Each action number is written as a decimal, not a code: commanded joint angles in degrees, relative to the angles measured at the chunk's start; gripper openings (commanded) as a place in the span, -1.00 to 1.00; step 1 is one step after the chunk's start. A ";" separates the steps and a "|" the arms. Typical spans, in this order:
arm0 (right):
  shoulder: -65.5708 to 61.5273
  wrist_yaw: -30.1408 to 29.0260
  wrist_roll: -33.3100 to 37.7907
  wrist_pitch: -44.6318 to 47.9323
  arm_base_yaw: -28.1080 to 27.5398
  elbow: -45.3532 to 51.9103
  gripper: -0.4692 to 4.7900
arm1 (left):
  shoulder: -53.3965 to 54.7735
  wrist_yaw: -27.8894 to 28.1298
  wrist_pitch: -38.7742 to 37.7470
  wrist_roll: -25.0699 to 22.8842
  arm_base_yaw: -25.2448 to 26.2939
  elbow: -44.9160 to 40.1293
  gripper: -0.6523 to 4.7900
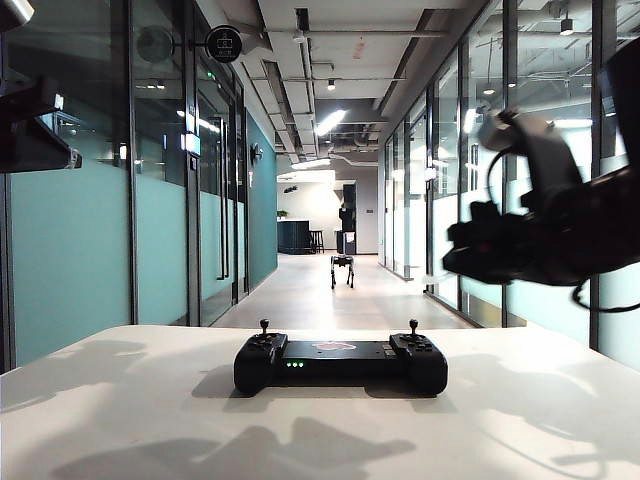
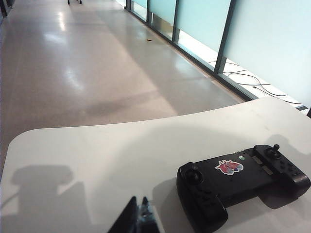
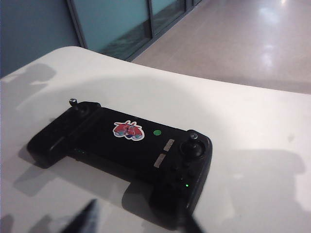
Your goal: Push the left joystick on the remote control sitting on the white table backward to make the robot dog back up in a straight line until it returns close to you.
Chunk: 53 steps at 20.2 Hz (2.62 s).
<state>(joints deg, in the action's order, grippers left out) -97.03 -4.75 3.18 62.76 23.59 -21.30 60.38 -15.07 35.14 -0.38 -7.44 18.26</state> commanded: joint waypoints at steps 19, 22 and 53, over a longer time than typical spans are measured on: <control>-9.57 8.74 3.10 -5.95 2.16 -10.16 0.50 | -0.04 -0.48 1.84 -0.02 0.02 0.24 -0.78; -12.50 9.14 3.08 -5.97 2.16 -11.76 0.50 | -0.04 -0.44 1.81 -0.02 0.02 0.24 -0.78; -23.61 8.94 3.08 -11.98 2.01 -22.08 0.50 | -0.02 -1.88 -0.33 -0.04 0.02 0.24 -0.78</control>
<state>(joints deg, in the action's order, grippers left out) -120.81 3.95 6.15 50.39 25.58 -43.09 60.42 -16.51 34.46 -0.38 -7.44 18.26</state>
